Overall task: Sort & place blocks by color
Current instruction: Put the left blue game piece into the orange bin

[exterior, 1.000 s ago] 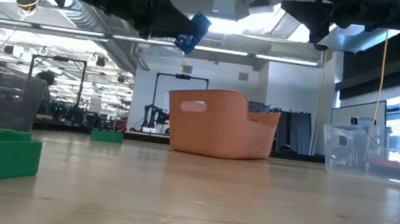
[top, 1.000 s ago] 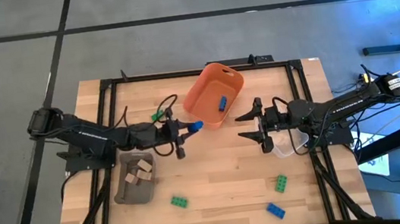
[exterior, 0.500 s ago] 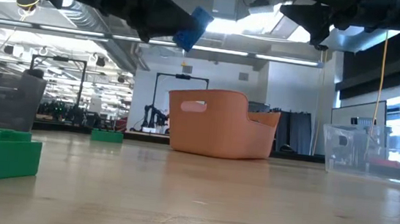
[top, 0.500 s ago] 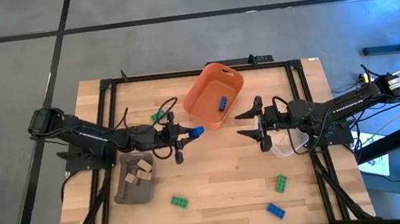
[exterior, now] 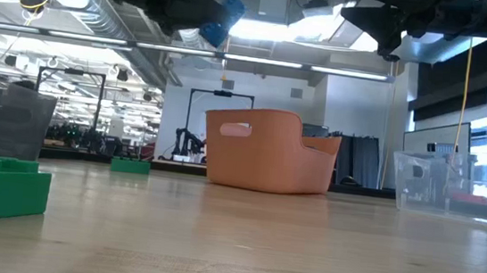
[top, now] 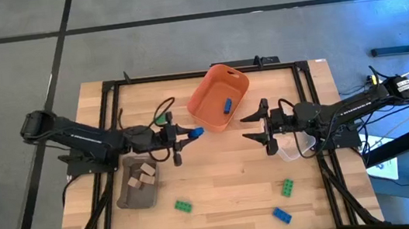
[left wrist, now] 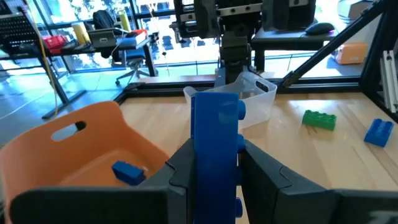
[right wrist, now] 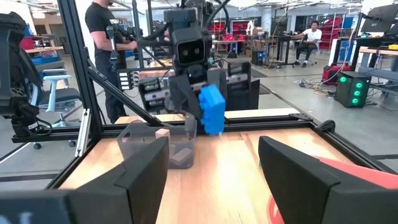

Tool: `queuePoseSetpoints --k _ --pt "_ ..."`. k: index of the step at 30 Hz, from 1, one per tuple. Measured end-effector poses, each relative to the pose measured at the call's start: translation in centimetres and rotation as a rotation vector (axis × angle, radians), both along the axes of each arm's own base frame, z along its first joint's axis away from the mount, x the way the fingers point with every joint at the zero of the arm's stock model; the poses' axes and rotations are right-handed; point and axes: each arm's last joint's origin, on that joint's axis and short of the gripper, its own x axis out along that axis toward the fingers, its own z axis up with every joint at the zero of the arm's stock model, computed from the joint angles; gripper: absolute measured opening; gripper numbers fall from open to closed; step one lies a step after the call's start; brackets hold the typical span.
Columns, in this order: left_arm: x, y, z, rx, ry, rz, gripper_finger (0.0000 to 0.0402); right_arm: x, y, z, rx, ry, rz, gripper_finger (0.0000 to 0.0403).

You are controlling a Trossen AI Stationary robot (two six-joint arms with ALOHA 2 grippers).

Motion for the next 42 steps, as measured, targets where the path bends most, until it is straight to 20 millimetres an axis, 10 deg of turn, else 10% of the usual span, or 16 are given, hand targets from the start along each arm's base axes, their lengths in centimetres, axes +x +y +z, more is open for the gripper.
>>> queuePoseSetpoints --k 42 --pt "-1.8 0.5 -1.4 -0.058 -0.091 -0.073 0.0079 0.0 0.0 0.0 0.051 0.004 -0.015 0.025"
